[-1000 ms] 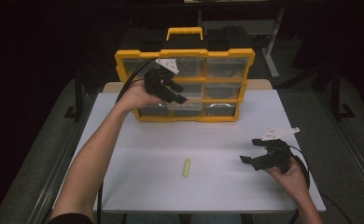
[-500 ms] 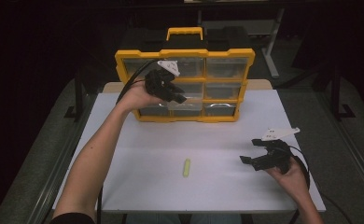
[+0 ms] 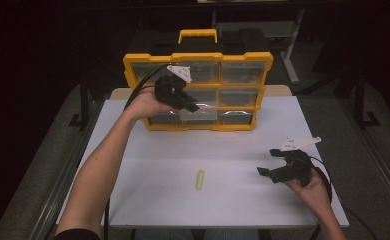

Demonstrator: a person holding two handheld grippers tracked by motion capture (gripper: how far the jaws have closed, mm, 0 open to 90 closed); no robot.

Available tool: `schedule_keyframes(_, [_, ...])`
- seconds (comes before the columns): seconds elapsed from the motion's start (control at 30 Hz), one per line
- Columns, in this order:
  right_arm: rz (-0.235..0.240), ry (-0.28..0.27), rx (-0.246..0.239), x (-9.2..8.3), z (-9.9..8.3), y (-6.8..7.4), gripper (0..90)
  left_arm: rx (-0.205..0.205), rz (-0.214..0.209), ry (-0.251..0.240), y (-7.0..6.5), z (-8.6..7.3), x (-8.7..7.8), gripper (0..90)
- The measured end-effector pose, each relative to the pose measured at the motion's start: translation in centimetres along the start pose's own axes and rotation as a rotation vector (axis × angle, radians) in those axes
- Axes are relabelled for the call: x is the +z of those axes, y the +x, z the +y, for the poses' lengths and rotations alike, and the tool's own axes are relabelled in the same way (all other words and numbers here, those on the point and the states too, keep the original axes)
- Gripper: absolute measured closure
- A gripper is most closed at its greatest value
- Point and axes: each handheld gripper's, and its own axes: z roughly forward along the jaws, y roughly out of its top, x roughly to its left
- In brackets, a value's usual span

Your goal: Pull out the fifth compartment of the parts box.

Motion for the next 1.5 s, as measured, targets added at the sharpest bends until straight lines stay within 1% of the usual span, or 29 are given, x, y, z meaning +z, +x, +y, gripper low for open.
schedule_keyframes(0.23, [0.002, 0.003, -0.006, 0.1, 0.0, 0.0, 13.6, 0.018, -0.028, -0.001, -0.6, -0.1, -0.4, 74.2])
schedule_keyframes(0.5, [0.000, 0.011, -0.003, 0.3, 0.1, 0.2, 13.6, 0.019, -0.044, -0.026, -1.1, -0.6, -0.6, 74.3])
schedule_keyframes(0.57, [-0.001, 0.010, -0.009, 0.3, 0.1, 0.2, 13.6, 0.020, -0.052, -0.031, -1.3, -0.7, -0.6, 74.5])
schedule_keyframes(0.67, [0.000, 0.012, -0.002, 0.3, 0.1, 0.2, 13.6, 0.027, -0.061, -0.027, -1.6, -0.8, -0.6, 74.9])
schedule_keyframes(0.83, [-0.002, 0.013, -0.011, 0.3, 0.1, 0.2, 13.6, 0.032, -0.067, -0.032, -1.8, -0.7, -0.7, 75.4])
schedule_keyframes(0.87, [-0.003, 0.010, -0.016, 0.2, 0.0, 0.2, 13.6, 0.035, -0.068, -0.030, -1.8, -0.7, -0.8, 75.4])
schedule_keyframes(1.0, [-0.003, 0.010, -0.014, 0.2, 0.0, 0.2, 13.6, 0.040, -0.072, -0.021, -2.0, -0.8, -0.8, 75.3])
schedule_keyframes(1.13, [-0.003, 0.010, -0.018, 0.3, 0.1, 0.2, 13.6, 0.039, -0.077, -0.029, -2.2, -0.9, -0.8, 75.3])
schedule_keyframes(1.23, [-0.003, 0.012, -0.017, 0.3, 0.1, 0.2, 13.6, 0.030, -0.080, -0.036, -2.2, -1.2, -0.7, 75.0])
schedule_keyframes(1.37, [-0.004, 0.013, -0.016, 0.3, 0.1, 0.3, 13.6, 0.034, -0.081, -0.033, -2.2, -1.2, -0.7, 74.7])
schedule_keyframes(1.5, [-0.004, 0.015, -0.015, 0.3, 0.1, 0.3, 13.6, 0.025, -0.078, -0.039, -2.3, -1.4, -0.5, 74.2])
